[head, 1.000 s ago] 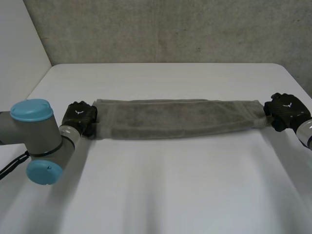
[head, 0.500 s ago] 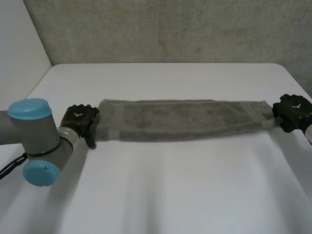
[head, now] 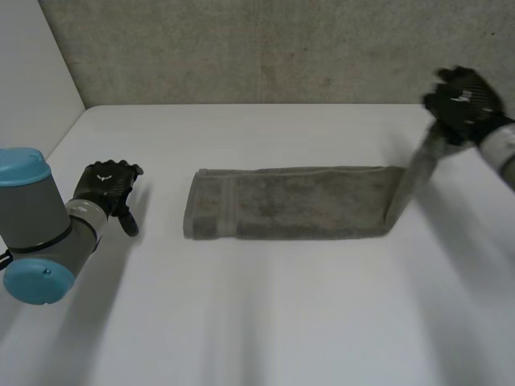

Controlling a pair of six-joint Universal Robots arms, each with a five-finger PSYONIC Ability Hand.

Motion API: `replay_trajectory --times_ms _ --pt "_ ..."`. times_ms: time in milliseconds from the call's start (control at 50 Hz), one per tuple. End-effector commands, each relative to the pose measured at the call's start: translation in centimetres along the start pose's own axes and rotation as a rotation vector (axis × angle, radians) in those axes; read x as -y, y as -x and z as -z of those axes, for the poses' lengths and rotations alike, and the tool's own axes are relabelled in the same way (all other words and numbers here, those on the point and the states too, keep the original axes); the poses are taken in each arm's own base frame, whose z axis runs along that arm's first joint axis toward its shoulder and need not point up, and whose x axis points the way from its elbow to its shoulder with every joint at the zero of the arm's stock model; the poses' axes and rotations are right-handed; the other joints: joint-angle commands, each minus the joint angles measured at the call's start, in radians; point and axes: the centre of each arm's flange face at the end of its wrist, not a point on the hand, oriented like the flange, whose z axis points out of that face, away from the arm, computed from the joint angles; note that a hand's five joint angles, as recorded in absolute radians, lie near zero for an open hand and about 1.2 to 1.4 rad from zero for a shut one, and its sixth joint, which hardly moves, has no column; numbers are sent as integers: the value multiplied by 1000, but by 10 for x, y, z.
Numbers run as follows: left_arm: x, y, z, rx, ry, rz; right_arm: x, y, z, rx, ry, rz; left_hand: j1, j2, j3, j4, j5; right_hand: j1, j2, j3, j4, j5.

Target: Fold the towel.

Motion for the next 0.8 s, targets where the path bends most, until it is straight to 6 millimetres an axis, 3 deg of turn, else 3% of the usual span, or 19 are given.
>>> replay_trajectory --times_ms 20,60,80,140,200,220,240,260,280,320,380,400,420,440,460,560,660,760,800 --pt "5 1 2 6 -12 -1 75 83 -17 158 -209 14 -124 -66 -43 -50 -54 98 111 -7 -59 69" --pt "5 1 2 6 -12 -1 106 121 -18 218 -317 25 -124 -66 -43 -50 -54 98 111 -7 -59 69" --pt "5 1 2 6 -12 -1 106 121 -18 218 -318 25 -124 -66 -43 -50 -54 98 111 -7 -59 69" --pt "4 1 3 4 -10 1 136 177 -13 313 -476 34 -124 -66 -43 -50 -54 98 111 -7 -59 69" --pt "1 -1 5 0 2 0 141 196 -11 343 -516 34 -124 -66 -43 -50 -54 98 111 -7 -59 69" --pt "1 -1 5 0 2 0 148 215 -8 376 -558 35 -124 -66 -43 -50 -54 98 111 -7 -59 69" --pt "0 -1 6 -2 3 1 148 215 -8 377 -558 35 -124 -66 -43 -50 -54 98 111 -7 -59 69" --pt "0 -2 6 -4 4 -1 148 235 -6 413 -583 33 -124 -66 -43 -50 -54 98 111 -7 -59 69" --pt "0 -2 6 -4 4 -1 148 235 -6 414 -583 33 -124 -66 -43 -50 -54 98 111 -7 -59 69" --pt "0 -4 7 -7 4 -1 145 275 -2 490 -610 19 -124 -66 -43 -50 -54 98 111 -7 -59 69" --pt "-1 -4 7 -9 6 -1 139 292 0 517 -593 12 -124 -66 -43 -50 -54 98 111 -7 -59 69" --pt "0 -5 7 -10 6 -2 138 293 0 518 -593 12 -124 -66 -43 -50 -54 98 111 -7 -59 69" --pt "0 -6 8 -12 6 -3 136 298 1 524 -572 10 -124 -66 -43 -50 -54 -308 -295 -7 -59 -337" --pt "0 -6 8 -12 6 -3 136 298 1 524 -572 10 -124 -66 -43 -50 -54 -312 -299 -7 -59 -341" --pt "0 -6 8 -12 6 -3 131 300 1 519 -534 15 -124 -66 -43 -50 -54 -1079 -1066 -7 -59 -1108" --pt "0 -7 8 -14 2 -3 125 289 3 483 -435 39 -124 -66 -43 -50 -54 -1124 -1111 -7 -59 -1153" --pt "6 -9 8 -20 -15 -4 138 270 22 517 -366 2 -124 -66 -43 -50 -54 -1124 -1111 -7 -59 -1153" --pt "20 -29 15 -67 -62 -5 126 248 36 566 -215 -179 -124 -66 -43 -50 -54 -1124 -1111 -7 -59 -1153" --pt "28 -40 20 -96 -89 15 112 218 39 545 -97 -343 -124 -66 -43 -50 -54 -1124 -1111 -7 -59 -1153"
